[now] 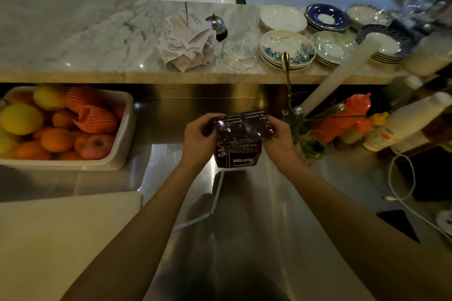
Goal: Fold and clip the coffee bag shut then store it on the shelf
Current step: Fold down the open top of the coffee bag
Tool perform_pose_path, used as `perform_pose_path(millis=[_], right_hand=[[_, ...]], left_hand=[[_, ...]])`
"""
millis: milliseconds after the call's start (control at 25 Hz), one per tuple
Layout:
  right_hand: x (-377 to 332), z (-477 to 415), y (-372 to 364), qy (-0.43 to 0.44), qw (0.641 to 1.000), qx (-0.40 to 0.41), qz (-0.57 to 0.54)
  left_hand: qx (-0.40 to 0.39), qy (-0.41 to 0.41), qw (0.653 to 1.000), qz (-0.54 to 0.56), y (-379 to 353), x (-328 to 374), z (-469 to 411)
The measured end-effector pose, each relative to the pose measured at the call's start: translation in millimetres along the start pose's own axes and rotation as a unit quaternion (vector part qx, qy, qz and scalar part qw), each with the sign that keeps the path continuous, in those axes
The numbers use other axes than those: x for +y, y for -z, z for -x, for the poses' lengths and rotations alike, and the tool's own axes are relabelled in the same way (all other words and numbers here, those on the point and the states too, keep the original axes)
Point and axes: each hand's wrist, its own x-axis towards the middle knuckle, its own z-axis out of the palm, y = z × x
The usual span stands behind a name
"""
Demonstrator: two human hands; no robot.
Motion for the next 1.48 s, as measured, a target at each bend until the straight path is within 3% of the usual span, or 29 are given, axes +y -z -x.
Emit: perform_pose_path(millis=[160, 440, 680, 1000, 1200, 1320, 1480], right_hand=[[-11, 48, 7, 0.006, 1.0, 0.021, 0.003], [-7, 117, 20, 0.012, 0.999, 0.048, -0.005], [-6, 137, 43, 0.023, 0.997, 0.021, -0.072], [4, 142, 76, 0.007, 0.998, 0.005, -0.061], [-9, 144, 83, 0.027, 0.997, -0.007, -0.071], [-29, 144, 80, 0.064, 0.995, 0.005, -0.075], [-69, 145, 67, 0.123, 0.989, 0.051, -0.058]], left_hand=[[-0.025, -0.026, 0.999, 0.004, -10, 22, 44], [0.026, 0.037, 0.998, 0.047, -42, 34, 98], [0.064, 0.067, 0.996, 0.02, -71, 37, 133], [0.126, 0.078, 0.988, -0.052, -113, 50, 160], [0.202, 0.025, 0.971, -0.129, -127, 63, 159], [0.24, -0.011, 0.963, -0.122, -128, 82, 149], [0.24, -0.082, 0.958, -0.136, -115, 108, 137]])
